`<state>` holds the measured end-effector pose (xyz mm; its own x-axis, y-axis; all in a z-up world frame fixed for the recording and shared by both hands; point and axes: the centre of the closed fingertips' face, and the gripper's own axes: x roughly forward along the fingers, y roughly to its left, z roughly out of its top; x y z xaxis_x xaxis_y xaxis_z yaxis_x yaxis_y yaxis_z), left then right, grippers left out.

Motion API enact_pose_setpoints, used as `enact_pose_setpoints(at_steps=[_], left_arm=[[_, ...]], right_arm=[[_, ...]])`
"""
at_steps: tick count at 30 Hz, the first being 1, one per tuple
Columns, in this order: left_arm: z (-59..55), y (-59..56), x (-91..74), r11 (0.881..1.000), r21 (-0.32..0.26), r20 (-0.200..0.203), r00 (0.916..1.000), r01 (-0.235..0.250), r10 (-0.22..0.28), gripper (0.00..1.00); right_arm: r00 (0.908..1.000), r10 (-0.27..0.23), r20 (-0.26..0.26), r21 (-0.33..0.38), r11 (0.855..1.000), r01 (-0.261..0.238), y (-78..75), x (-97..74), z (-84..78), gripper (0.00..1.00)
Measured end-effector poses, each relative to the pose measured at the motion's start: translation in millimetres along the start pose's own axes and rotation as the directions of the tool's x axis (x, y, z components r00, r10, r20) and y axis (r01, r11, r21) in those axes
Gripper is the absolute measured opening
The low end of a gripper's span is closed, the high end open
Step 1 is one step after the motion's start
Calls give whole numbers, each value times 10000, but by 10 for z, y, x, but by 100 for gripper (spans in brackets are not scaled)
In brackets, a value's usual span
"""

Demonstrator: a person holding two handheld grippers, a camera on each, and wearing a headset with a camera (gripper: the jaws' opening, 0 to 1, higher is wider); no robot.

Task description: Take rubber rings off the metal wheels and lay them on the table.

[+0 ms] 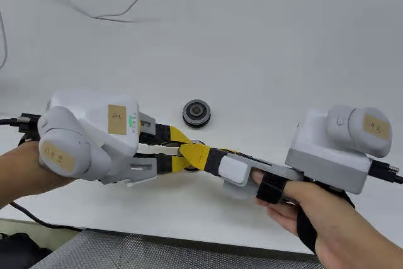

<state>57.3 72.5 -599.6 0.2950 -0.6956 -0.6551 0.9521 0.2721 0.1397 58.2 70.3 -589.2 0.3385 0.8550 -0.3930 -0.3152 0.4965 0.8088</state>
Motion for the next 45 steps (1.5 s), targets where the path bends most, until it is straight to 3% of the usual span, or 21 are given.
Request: enact_pose_setpoints(at_steps=[12, 18, 29, 35, 40, 45], left_arm=[[-10, 2, -3, 10000, 22, -18, 10000, -9, 9, 12], [-21, 5, 0, 10000, 36, -32, 10000, -12, 12, 12], [-36, 8, 10, 10000, 72, -73, 10000, -19, 20, 12], [-14, -4, 8, 9999, 105, -113, 9999, -29, 31, 12], [-18, 0, 9, 9999, 87, -166, 9998, -70, 71, 12], [-31, 8, 12, 9999, 85, -192, 9998, -68, 70, 12]], right_arm=[[9956, -925, -136, -513, 9945, 917, -171, 7, -16, 13], [9924, -1225, -153, -683, 9903, 1212, -214, 9, -17, 7], [9894, -1425, -296, -949, 9857, 1391, -232, 4, -7, 4], [9864, -1599, -390, -604, 9857, 1574, -247, 2, -7, 2], [9849, -1654, -508, 135, 9860, 1663, -271, 1, -3, 1], [9848, -1660, -508, -6, 9861, 1662, -244, 4, 1, 1]])
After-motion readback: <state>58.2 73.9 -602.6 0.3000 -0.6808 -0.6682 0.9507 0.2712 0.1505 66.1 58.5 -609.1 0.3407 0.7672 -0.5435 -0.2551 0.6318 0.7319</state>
